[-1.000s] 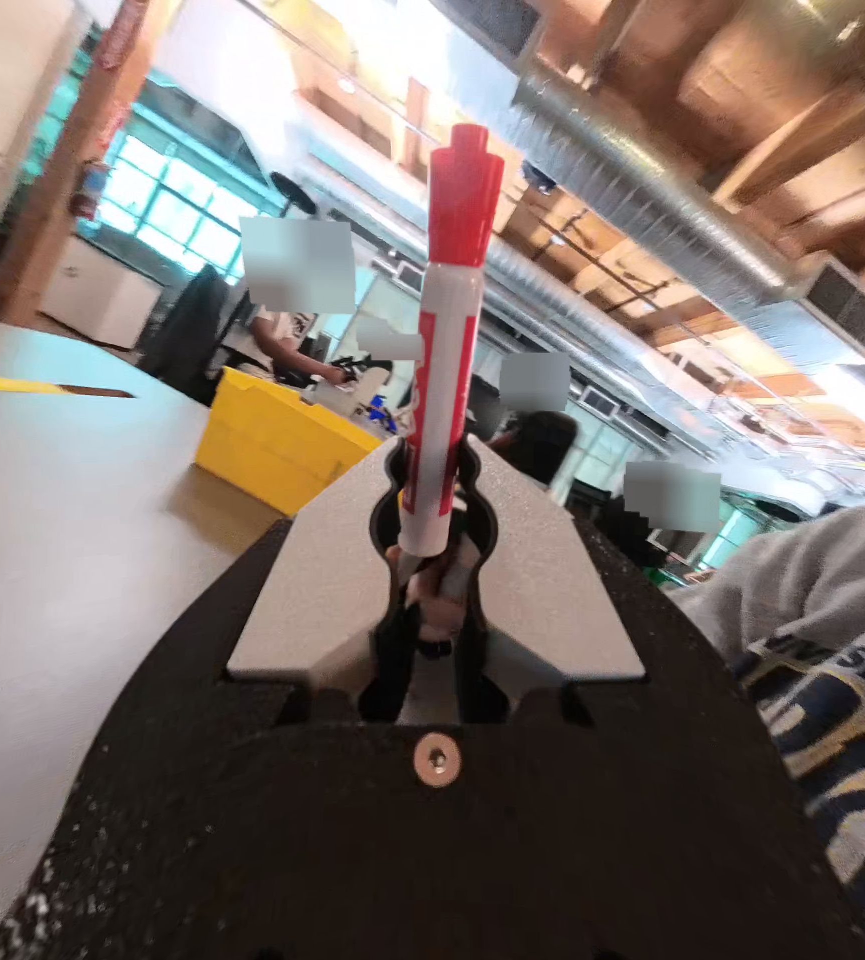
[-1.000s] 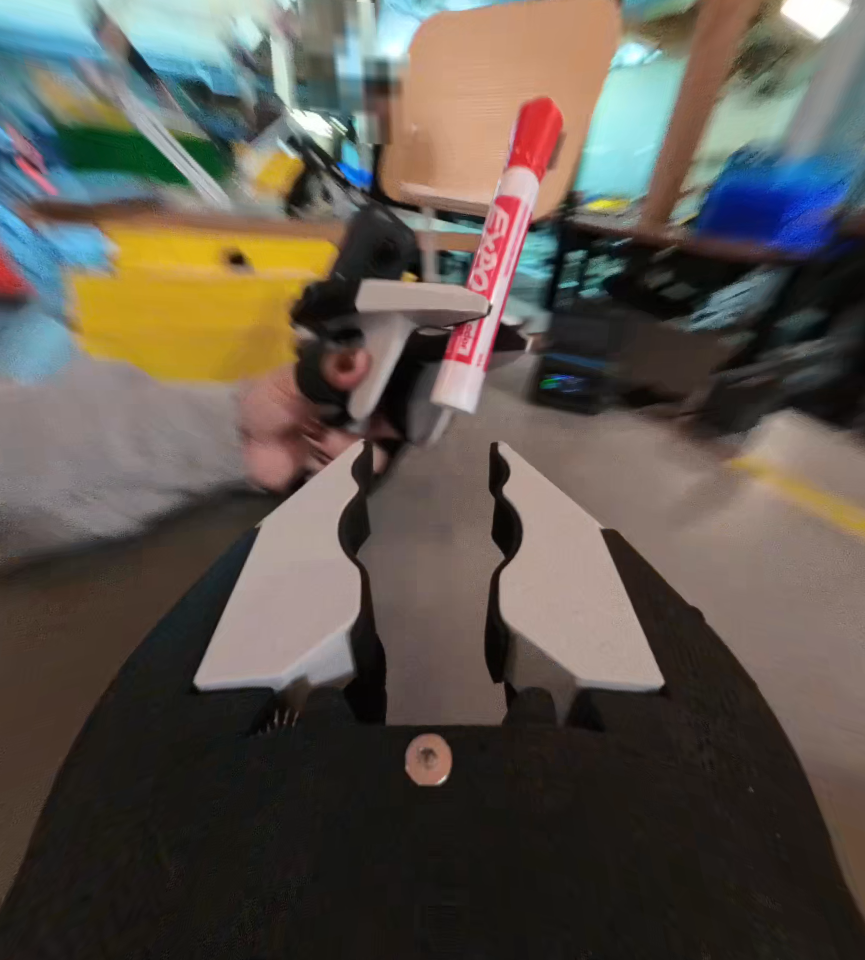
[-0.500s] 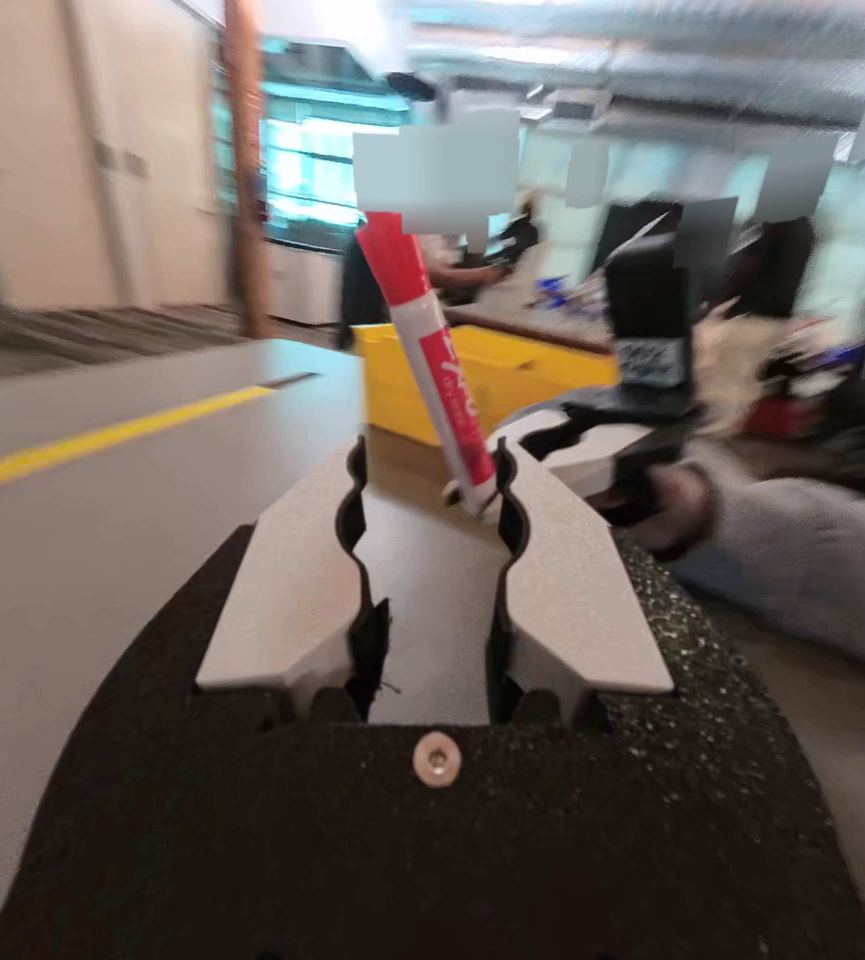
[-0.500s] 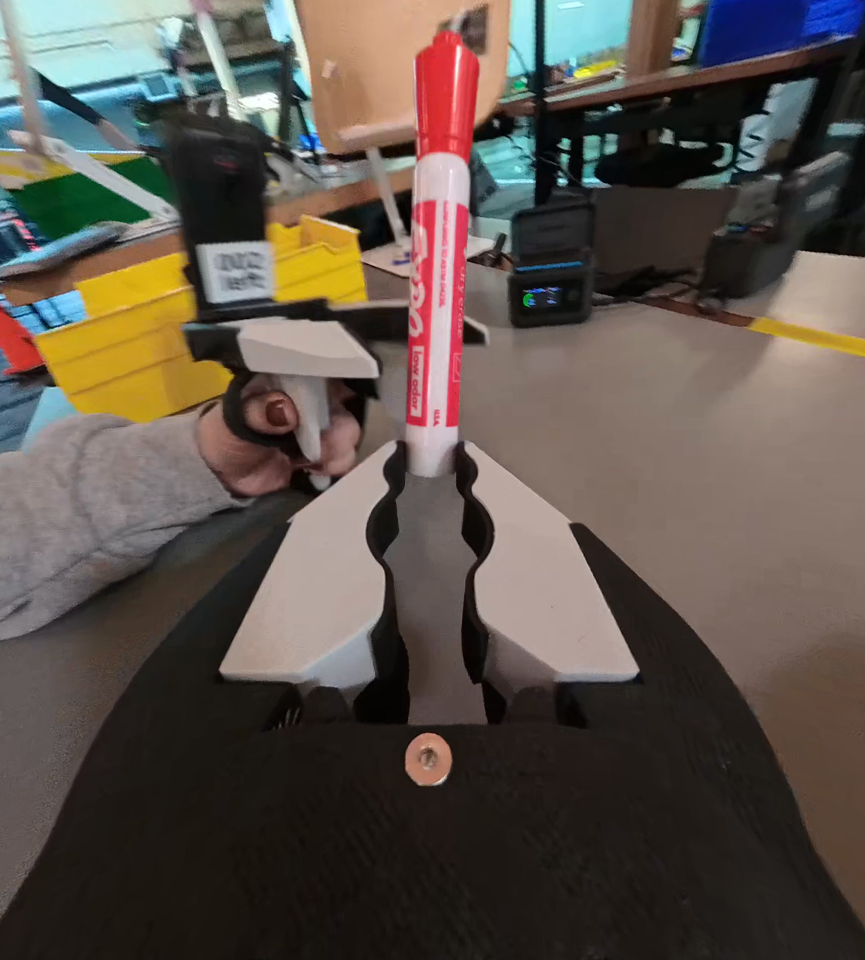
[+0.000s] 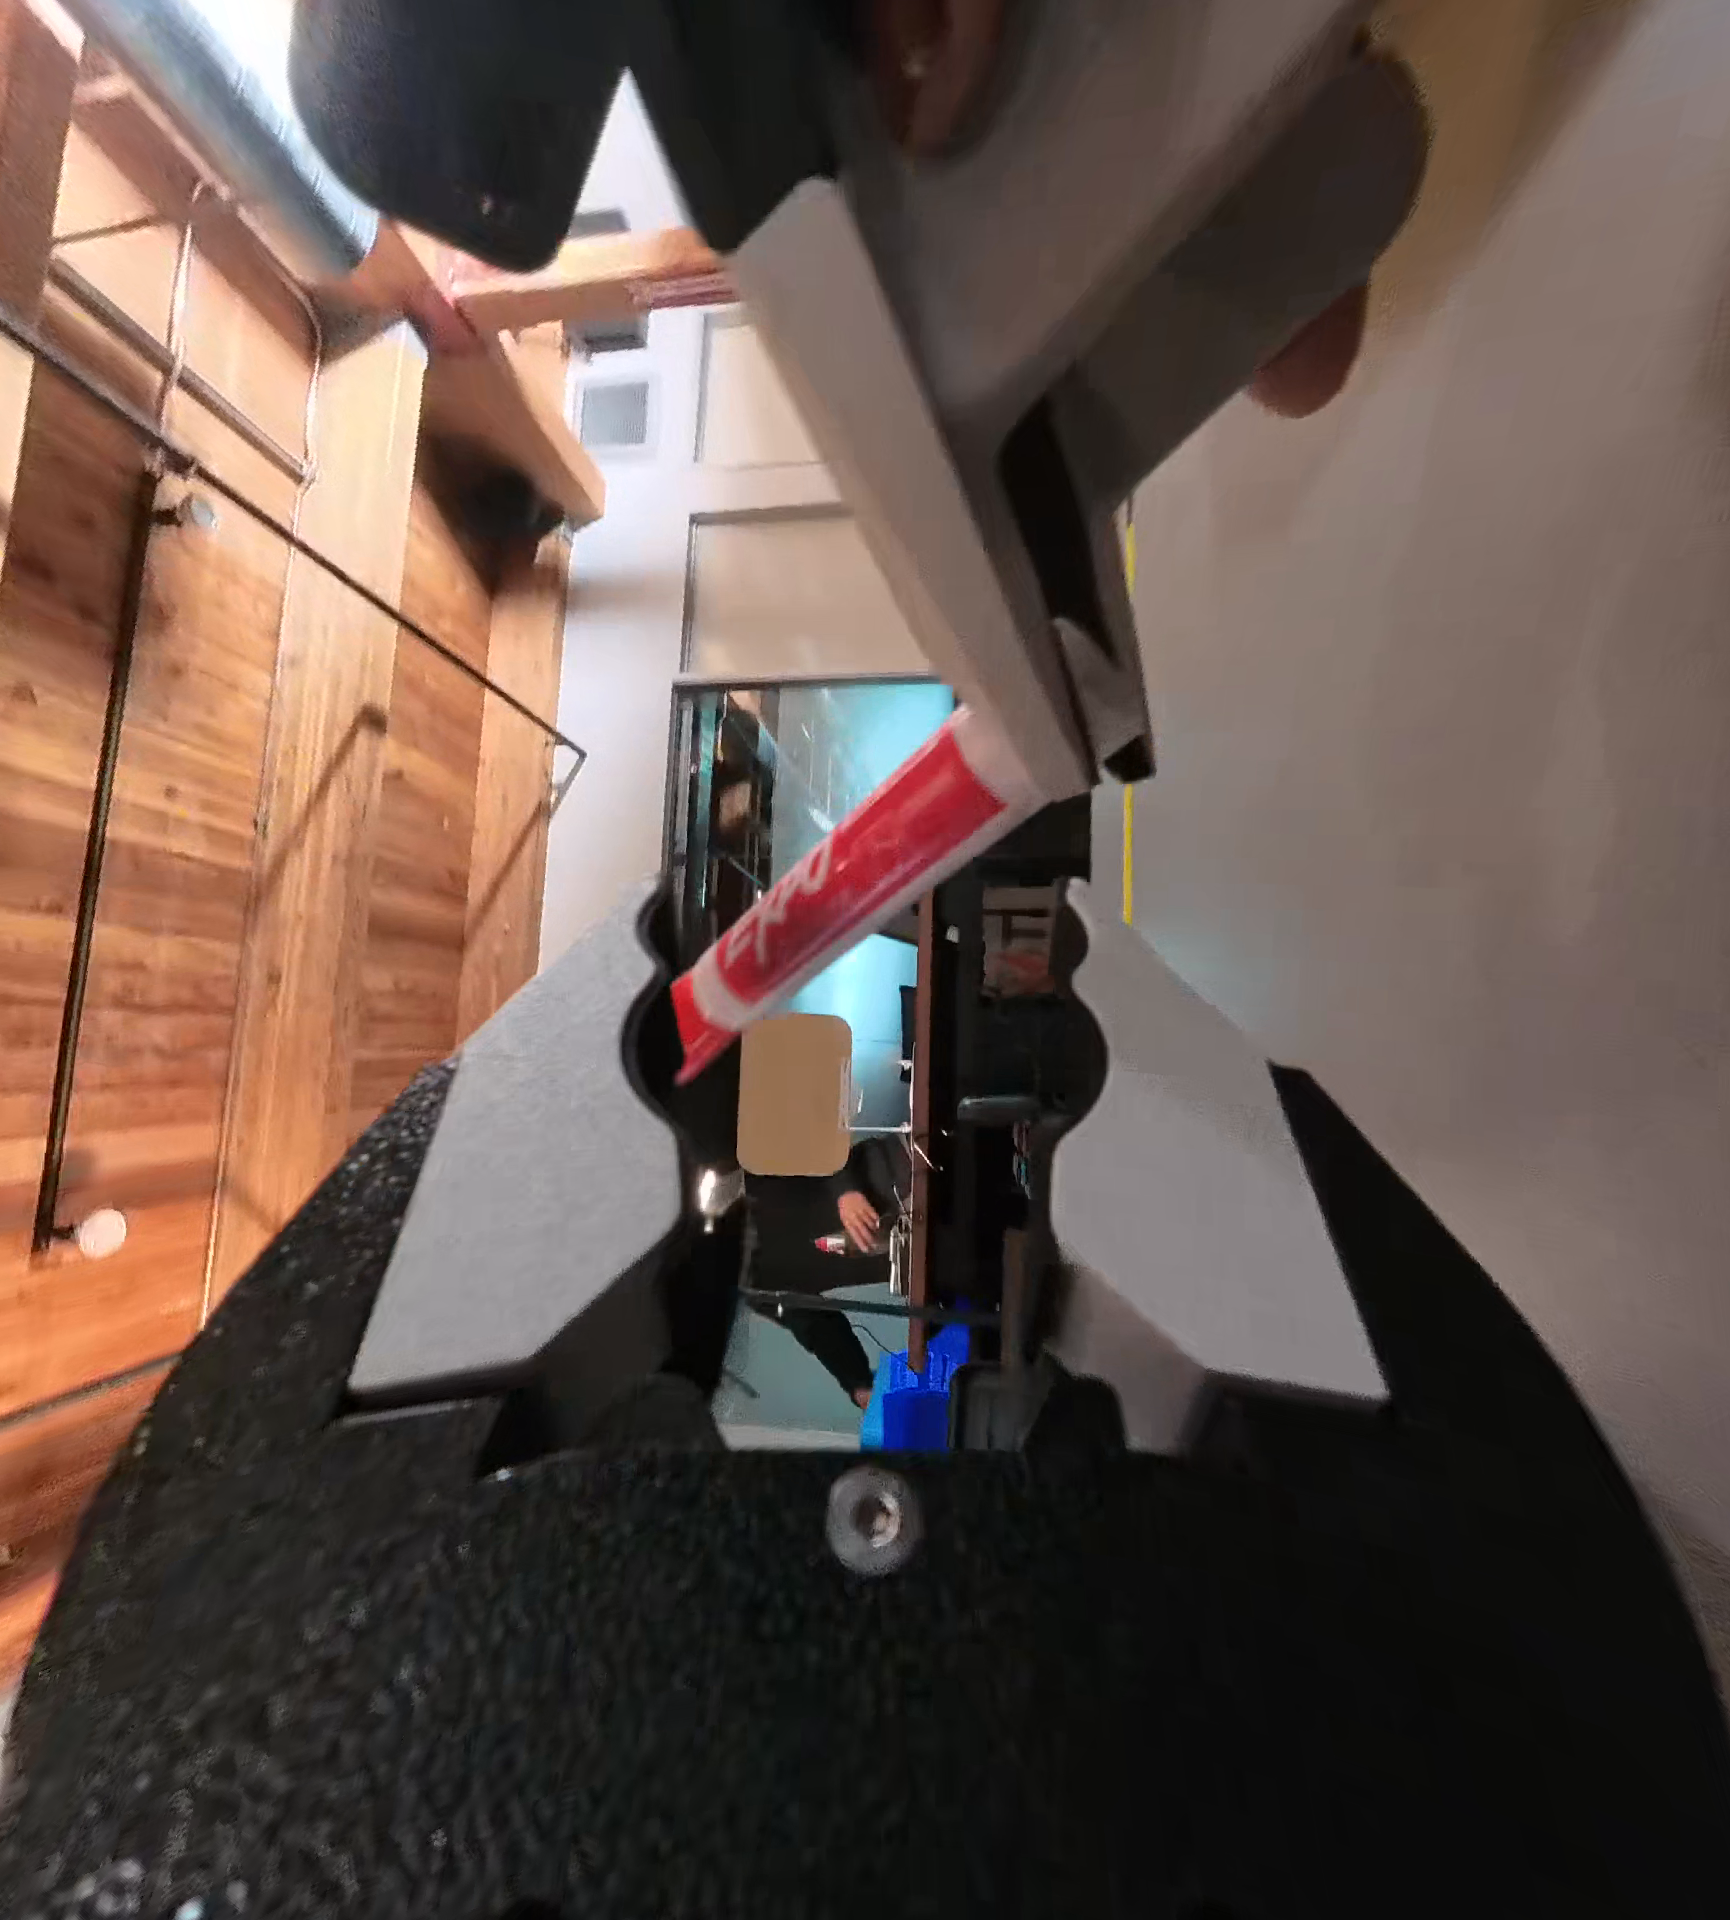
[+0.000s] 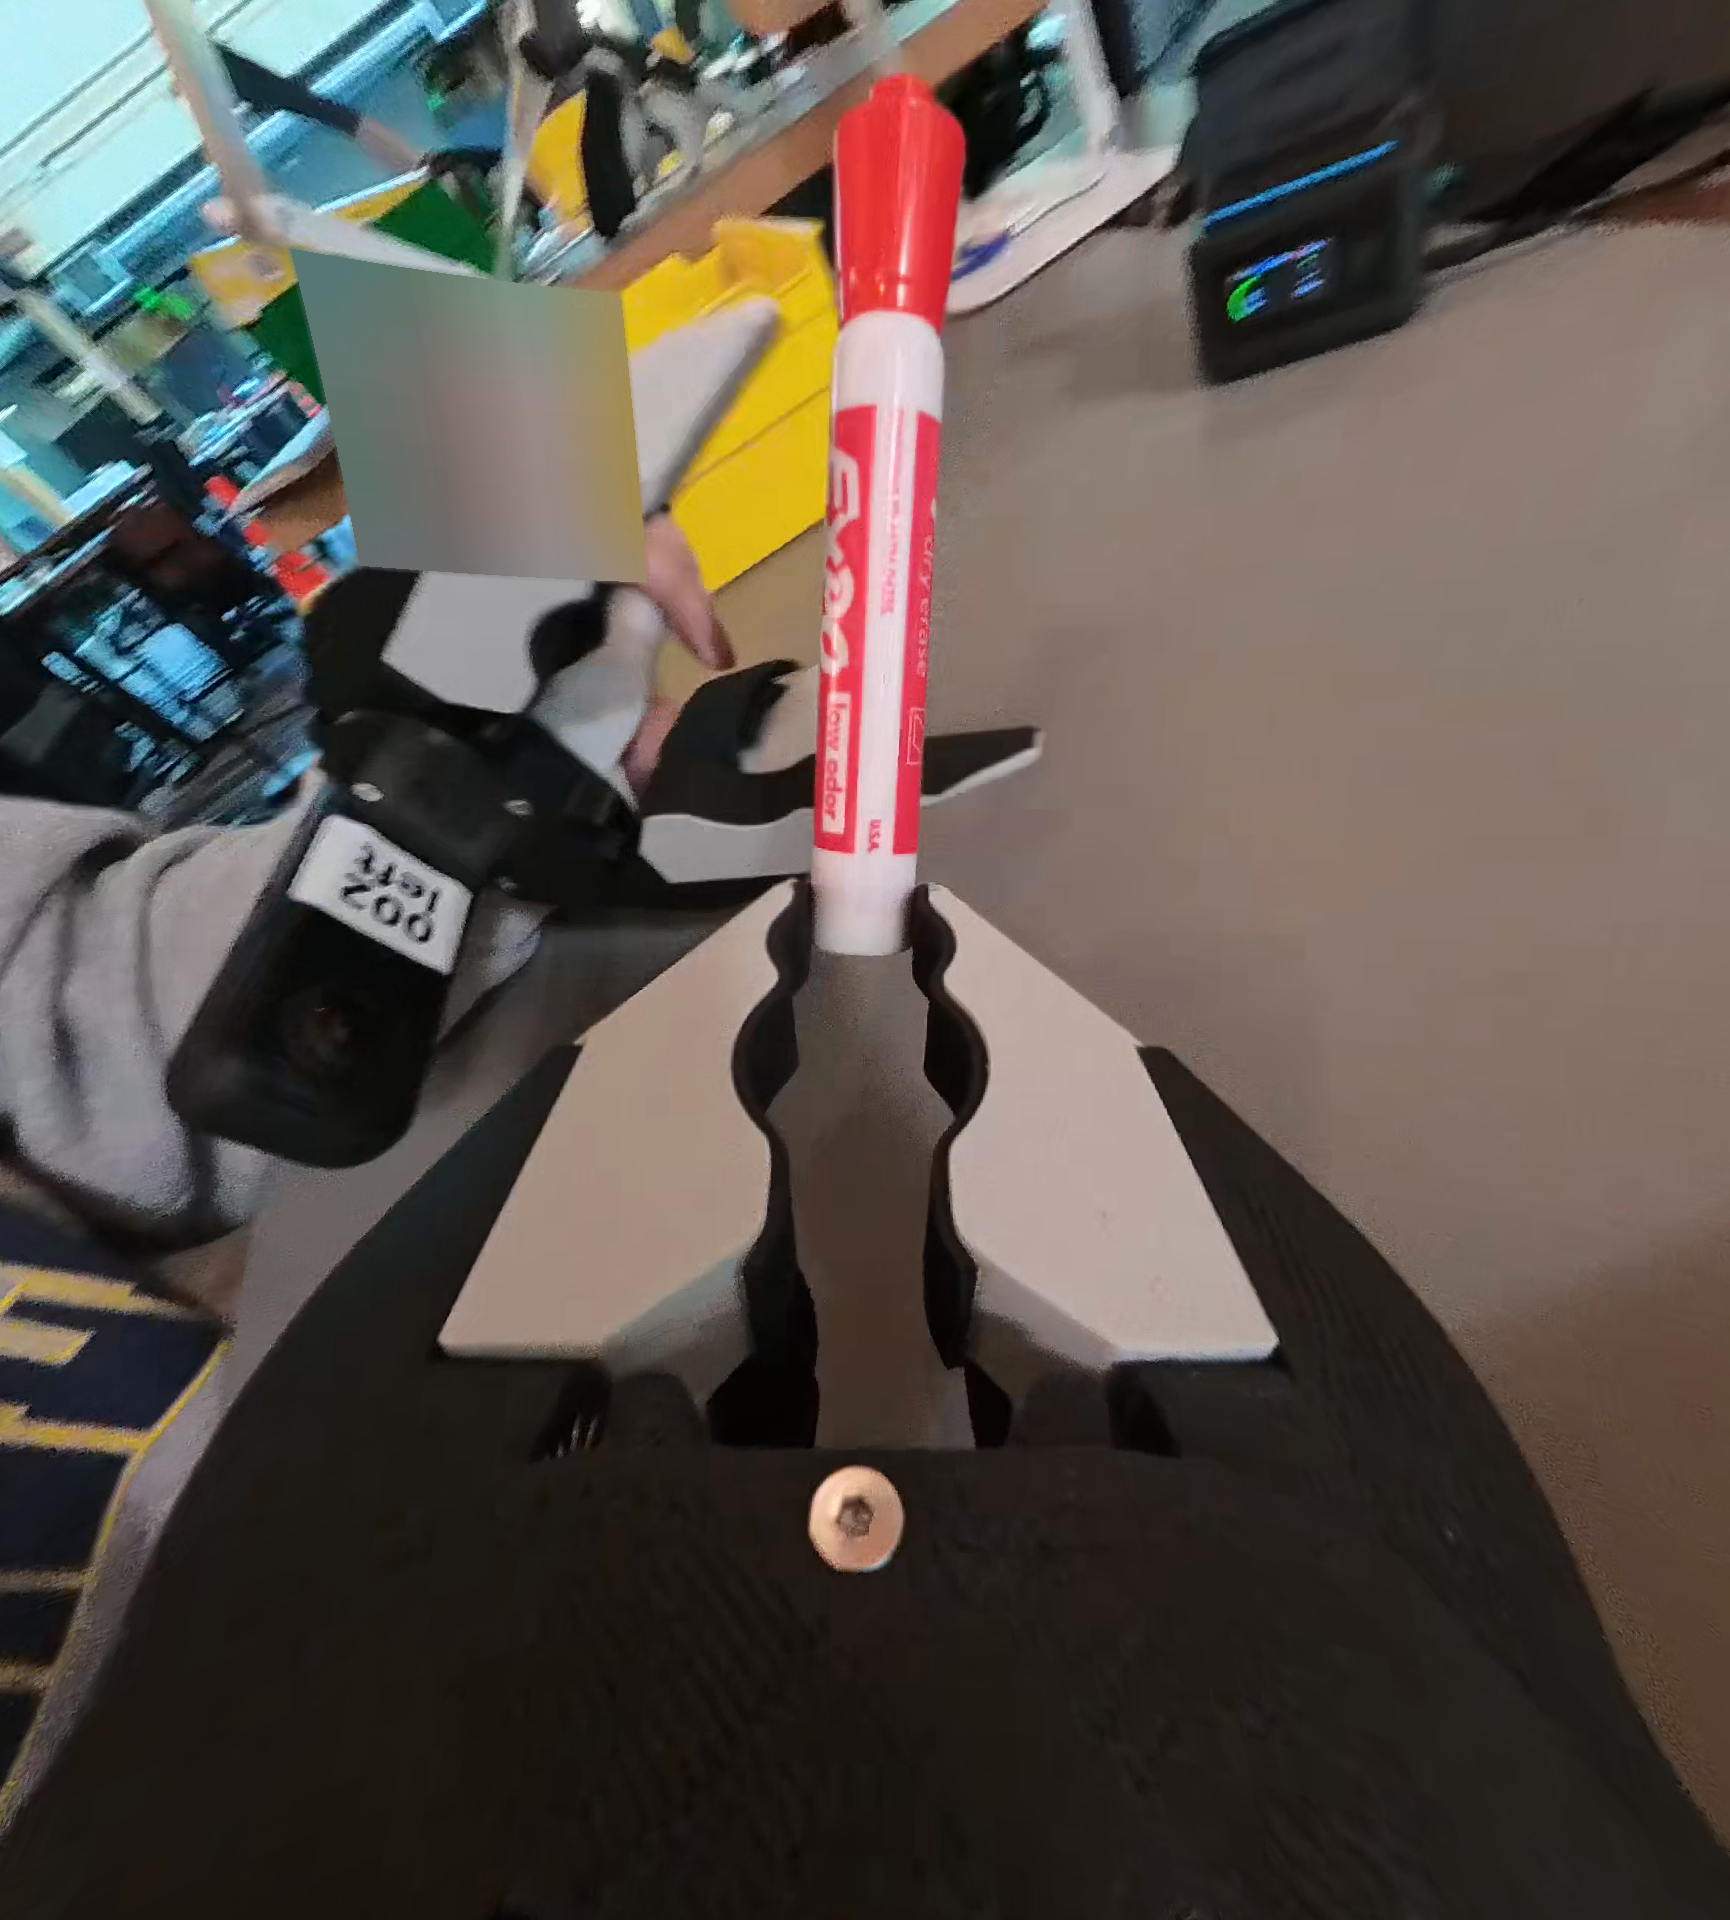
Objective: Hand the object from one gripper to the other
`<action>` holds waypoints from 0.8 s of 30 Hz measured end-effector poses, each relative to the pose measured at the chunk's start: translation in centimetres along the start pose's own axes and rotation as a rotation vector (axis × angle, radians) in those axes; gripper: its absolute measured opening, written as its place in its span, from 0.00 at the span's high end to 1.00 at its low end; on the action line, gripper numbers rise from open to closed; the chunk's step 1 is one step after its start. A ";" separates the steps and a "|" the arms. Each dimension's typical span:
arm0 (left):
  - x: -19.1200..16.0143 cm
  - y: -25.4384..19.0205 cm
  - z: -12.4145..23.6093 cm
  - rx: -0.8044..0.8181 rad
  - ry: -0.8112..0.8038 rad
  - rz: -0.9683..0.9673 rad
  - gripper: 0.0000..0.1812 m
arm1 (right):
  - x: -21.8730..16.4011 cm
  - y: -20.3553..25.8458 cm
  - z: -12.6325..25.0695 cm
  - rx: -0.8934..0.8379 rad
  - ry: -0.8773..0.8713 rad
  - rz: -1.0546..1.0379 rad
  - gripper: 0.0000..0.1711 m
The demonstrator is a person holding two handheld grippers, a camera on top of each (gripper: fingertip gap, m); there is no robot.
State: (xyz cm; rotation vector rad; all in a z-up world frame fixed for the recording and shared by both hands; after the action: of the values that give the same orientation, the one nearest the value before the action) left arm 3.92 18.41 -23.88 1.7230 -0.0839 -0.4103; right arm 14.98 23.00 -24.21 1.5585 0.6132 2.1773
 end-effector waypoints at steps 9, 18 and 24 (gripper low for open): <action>-3.1 1.2 -0.4 -0.074 0.101 0.526 0.92 | 1.8 1.8 1.0 -0.033 -0.288 0.254 0.70; -5.7 3.2 0.5 -0.204 -0.910 2.037 0.92 | 1.7 1.8 -0.4 0.022 -0.362 0.199 0.71; -5.1 3.2 0.5 -0.148 -1.119 2.184 0.92 | 1.9 2.7 -1.1 0.226 -0.421 0.023 0.78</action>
State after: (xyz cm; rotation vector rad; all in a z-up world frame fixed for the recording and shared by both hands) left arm -0.47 18.78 -19.74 0.2768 -2.2976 0.3658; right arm 13.23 21.70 -21.56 2.0722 0.7191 1.7573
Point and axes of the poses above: each gripper's, where its closed fingertips meet, z back along the fingers, x out of its top, y = z × x across the jaws, the point moved 8 cm from there along z, back along the fingers, and after that the axes turned 9 degrees about -z, right-handed, at the moved point
